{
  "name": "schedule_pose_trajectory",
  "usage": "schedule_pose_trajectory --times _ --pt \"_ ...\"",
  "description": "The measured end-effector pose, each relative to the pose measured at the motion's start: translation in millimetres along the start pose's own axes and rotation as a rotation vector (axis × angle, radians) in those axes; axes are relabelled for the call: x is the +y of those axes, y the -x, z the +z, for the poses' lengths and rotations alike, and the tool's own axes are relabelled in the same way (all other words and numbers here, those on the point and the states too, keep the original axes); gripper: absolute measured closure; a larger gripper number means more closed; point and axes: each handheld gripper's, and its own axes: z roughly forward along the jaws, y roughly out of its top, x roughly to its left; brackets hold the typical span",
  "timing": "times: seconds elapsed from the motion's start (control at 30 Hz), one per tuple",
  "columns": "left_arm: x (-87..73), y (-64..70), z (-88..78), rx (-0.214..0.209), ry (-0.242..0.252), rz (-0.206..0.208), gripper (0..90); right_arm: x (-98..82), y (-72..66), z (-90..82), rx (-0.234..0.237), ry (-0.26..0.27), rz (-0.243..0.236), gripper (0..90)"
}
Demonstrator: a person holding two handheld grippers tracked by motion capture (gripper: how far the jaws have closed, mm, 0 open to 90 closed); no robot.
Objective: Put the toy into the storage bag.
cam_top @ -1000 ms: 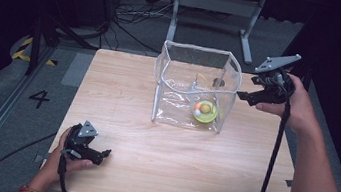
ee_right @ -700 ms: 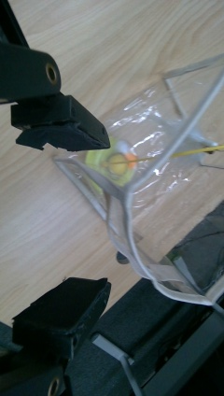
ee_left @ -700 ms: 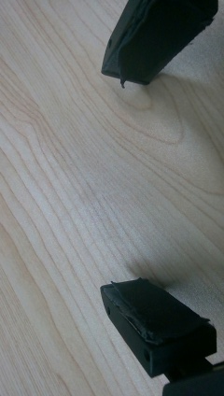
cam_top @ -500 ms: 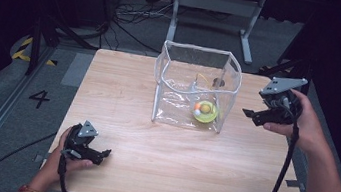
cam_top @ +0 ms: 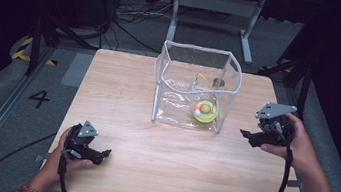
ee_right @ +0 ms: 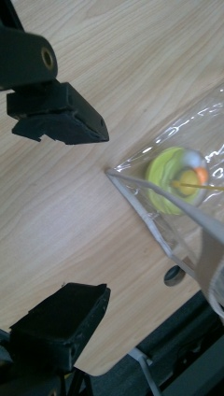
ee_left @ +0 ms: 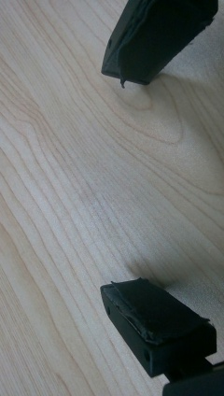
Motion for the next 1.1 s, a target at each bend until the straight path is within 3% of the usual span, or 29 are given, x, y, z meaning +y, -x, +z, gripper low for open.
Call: schedule_pose_trajectory --times 0.2,0.33,0.53,0.73,0.8,0.87,0.97,1.0,1.1 --pt "0.1 0.2 0.1 0.002 0.000 -0.001 0.5 -28.6 -9.4 15.0 -0.017 -0.017 0.006 20.8" --pt "0.1 0.2 0.1 0.002 0.000 -0.001 0.5 -45.6 -12.4 21.9 -0.016 0.000 0.030 20.7" --pt "0.1 0.2 0.2 0.000 0.001 -0.002 0.5 -68.3 -14.0 25.9 -0.024 0.036 0.090 19.1" --pt "0.3 -0.3 -0.1 0.009 0.001 0.005 0.5 -108.0 -20.9 35.7 -0.006 0.072 0.164 19.0" --pt "0.3 -0.2 0.0 0.007 0.001 0.004 0.5 -113.8 -22.6 37.4 -0.016 0.074 0.164 19.0" --pt "0.3 -0.3 0.0 0.007 0.000 0.003 0.5 -132.2 -25.9 42.4 -0.010 0.090 0.210 18.9" --pt "0.4 0.0 0.0 0.001 -0.003 -0.001 0.2 -141.7 -26.3 45.2 0.006 0.084 0.226 18.7" --pt "0.4 0.0 0.0 0.001 -0.004 -0.001 0.2 -153.3 -27.7 47.4 0.004 0.084 0.255 18.4" --pt "0.4 0.0 0.0 0.001 -0.003 -0.002 0.2 -168.2 -30.2 49.8 -0.007 0.090 0.269 18.6"
